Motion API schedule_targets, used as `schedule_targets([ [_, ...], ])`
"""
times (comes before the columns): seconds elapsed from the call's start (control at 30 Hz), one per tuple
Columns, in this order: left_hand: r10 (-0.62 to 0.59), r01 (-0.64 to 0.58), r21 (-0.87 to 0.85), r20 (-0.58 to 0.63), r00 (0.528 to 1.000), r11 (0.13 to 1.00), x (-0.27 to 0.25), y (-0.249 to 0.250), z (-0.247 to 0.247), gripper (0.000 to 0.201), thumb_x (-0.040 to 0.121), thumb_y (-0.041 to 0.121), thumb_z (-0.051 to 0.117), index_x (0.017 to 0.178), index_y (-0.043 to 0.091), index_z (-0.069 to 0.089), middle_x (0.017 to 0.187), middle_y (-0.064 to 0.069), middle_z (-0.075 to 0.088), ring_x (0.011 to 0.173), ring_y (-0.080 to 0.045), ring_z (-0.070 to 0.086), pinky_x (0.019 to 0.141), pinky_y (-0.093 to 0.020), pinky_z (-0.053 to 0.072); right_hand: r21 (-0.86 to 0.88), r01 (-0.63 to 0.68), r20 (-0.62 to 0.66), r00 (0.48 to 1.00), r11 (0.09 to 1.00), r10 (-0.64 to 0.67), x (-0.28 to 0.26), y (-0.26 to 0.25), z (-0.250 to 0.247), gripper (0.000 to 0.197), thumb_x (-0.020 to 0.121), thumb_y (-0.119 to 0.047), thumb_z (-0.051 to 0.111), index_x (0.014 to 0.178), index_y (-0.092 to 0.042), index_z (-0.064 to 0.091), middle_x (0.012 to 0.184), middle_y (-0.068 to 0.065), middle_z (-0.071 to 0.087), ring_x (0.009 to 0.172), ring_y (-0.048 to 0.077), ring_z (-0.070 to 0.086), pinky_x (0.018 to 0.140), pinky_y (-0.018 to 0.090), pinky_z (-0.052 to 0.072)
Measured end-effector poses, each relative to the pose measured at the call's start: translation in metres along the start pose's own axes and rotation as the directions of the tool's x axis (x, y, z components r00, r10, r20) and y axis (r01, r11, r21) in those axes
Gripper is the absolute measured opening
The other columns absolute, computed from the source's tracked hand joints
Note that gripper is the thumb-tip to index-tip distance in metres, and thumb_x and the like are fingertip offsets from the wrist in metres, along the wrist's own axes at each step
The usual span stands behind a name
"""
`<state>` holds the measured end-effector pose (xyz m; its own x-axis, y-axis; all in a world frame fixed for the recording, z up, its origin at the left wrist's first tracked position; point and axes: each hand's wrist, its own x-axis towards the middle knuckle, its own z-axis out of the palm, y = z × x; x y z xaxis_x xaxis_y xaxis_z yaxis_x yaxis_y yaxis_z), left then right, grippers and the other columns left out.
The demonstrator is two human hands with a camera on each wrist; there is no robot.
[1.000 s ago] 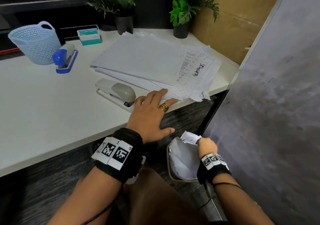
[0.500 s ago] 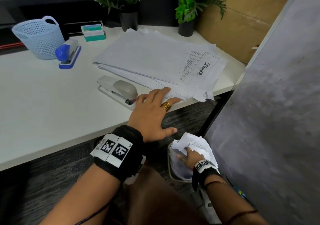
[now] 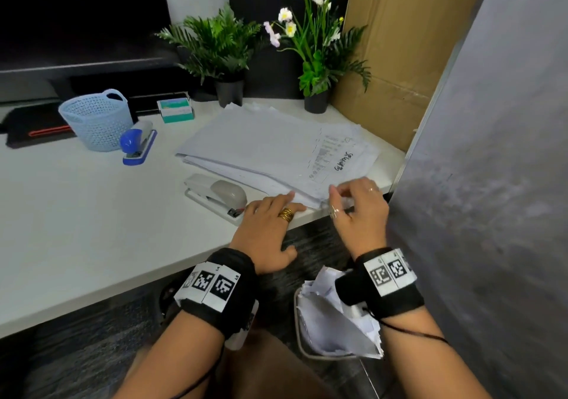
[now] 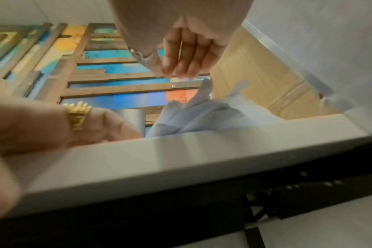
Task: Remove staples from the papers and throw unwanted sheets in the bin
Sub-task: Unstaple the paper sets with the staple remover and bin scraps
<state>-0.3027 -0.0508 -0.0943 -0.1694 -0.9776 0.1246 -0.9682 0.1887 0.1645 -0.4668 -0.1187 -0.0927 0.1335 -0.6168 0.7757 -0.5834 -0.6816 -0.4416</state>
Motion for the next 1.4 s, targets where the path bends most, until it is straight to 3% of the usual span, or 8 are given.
schedule_targets([
  [0.1, -0.001, 0.0, -0.035, -0.028, 1.0, 0.999, -0.001, 0.001, -0.002, 0.072, 0.076, 0.036, 0.059, 0.14, 0.029, 0.028, 0.154, 0.004, 0.016, 0.137, -0.017, 0.02, 0.11, -0.033, 0.011, -0.023, -0.039, 0.319, 0.947, 0.999, 0.044, 0.032, 0.006, 0.013, 0.027, 0.088, -0.02, 0.06, 0.113, -0.011, 0.061, 0.119, 0.007, 0.058, 0.113, 0.02, 0.05, 0.1, 0.029, 0.037],
  [0.23, -0.01, 0.007, -0.051, -0.053, 0.999, 0.999, -0.002, 0.001, -0.001, 0.074, 0.074, 0.031, 0.061, 0.14, 0.027, 0.027, 0.153, 0.004, 0.017, 0.136, -0.016, 0.019, 0.109, -0.032, 0.01, -0.099, 0.013, 0.742, 0.667, 0.995, 0.065, 0.051, 0.016, 0.033, 0.057, 0.094, -0.026, 0.053, 0.146, -0.017, 0.031, 0.149, 0.007, 0.036, 0.139, 0.025, 0.027, 0.114, 0.03, 0.016],
  [0.4, -0.004, -0.001, -0.071, -0.075, 0.997, 0.997, -0.002, 0.0, 0.002, 0.074, 0.072, 0.025, 0.061, 0.139, 0.024, 0.03, 0.151, 0.004, 0.02, 0.135, -0.016, 0.019, 0.107, -0.031, 0.01, -0.184, 0.103, 0.645, 0.763, 0.977, 0.041, 0.049, 0.013, 0.045, 0.038, 0.096, -0.026, 0.049, 0.133, -0.024, 0.052, 0.11, 0.008, 0.059, 0.109, 0.028, 0.047, 0.09, 0.036, 0.036],
  [0.7, -0.127, 0.038, -0.398, -0.2, 0.972, 0.916, -0.002, 0.0, -0.001, 0.051, 0.095, 0.046, 0.037, 0.139, 0.022, 0.035, 0.143, 0.004, 0.038, 0.13, -0.014, 0.035, 0.107, -0.023, 0.019, -0.069, 0.067, 0.063, 0.996, 0.995, -0.062, 0.054, -0.017, 0.03, 0.032, 0.093, -0.024, 0.043, 0.113, -0.018, 0.068, 0.104, 0.003, 0.067, 0.091, 0.022, 0.058, 0.075, 0.026, 0.045],
  [0.97, -0.531, -0.205, -0.976, -0.212, 0.821, 0.073, -0.026, 0.002, -0.061, 0.055, 0.09, 0.054, 0.039, 0.132, 0.02, 0.045, 0.126, -0.001, 0.06, 0.111, -0.015, 0.06, 0.088, -0.026, 0.051, 0.372, 0.282, 0.14, 0.925, 0.884, -0.354, 0.009, -0.063, 0.015, 0.037, 0.089, -0.01, 0.045, 0.124, -0.012, 0.06, 0.133, 0.004, 0.053, 0.122, 0.003, 0.047, 0.106, 0.012, 0.032],
  [1.13, -0.773, -0.239, -0.967, -0.217, 0.596, 0.087, -0.059, -0.025, -0.098, 0.035, 0.091, -0.003, 0.052, 0.125, 0.007, 0.048, 0.118, -0.01, 0.062, 0.107, -0.022, 0.061, 0.097, -0.044, 0.048, 0.455, 0.338, 0.205, 0.86, 0.824, -0.467, -0.007, -0.094, 0.027, 0.038, 0.089, -0.014, 0.052, 0.126, -0.017, 0.058, 0.138, 0.003, 0.051, 0.116, 0.007, 0.054, 0.098, 0.015, 0.041],
  [1.27, -0.827, -0.186, -0.973, -0.215, 0.52, 0.136, -0.104, -0.057, -0.116, 0.047, 0.088, -0.006, 0.055, 0.127, 0.016, 0.042, 0.12, -0.004, 0.059, 0.11, -0.019, 0.057, 0.099, -0.04, 0.046, 0.234, 0.0, 0.332, 0.94, 0.972, -0.08, 0.004, -0.111, 0.04, 0.042, 0.09, -0.022, 0.059, 0.131, -0.019, 0.051, 0.128, -0.001, 0.051, 0.104, 0.007, 0.054, 0.081, 0.022, 0.047],
  [1.4, -0.832, 0.045, -0.987, -0.104, 0.546, 0.153, -0.156, -0.088, -0.116, 0.052, 0.087, -0.008, 0.056, 0.131, 0.015, 0.039, 0.124, -0.005, 0.057, 0.111, -0.023, 0.056, 0.092, -0.04, 0.048, -0.01, -0.181, 0.697, 0.704, 0.983, 0.137, 0.025, -0.119, 0.066, 0.04, 0.092, -0.038, 0.053, 0.118, -0.009, 0.057, 0.115, 0.009, 0.06, 0.108, 0.023, 0.054, 0.083, 0.026, 0.04],
])
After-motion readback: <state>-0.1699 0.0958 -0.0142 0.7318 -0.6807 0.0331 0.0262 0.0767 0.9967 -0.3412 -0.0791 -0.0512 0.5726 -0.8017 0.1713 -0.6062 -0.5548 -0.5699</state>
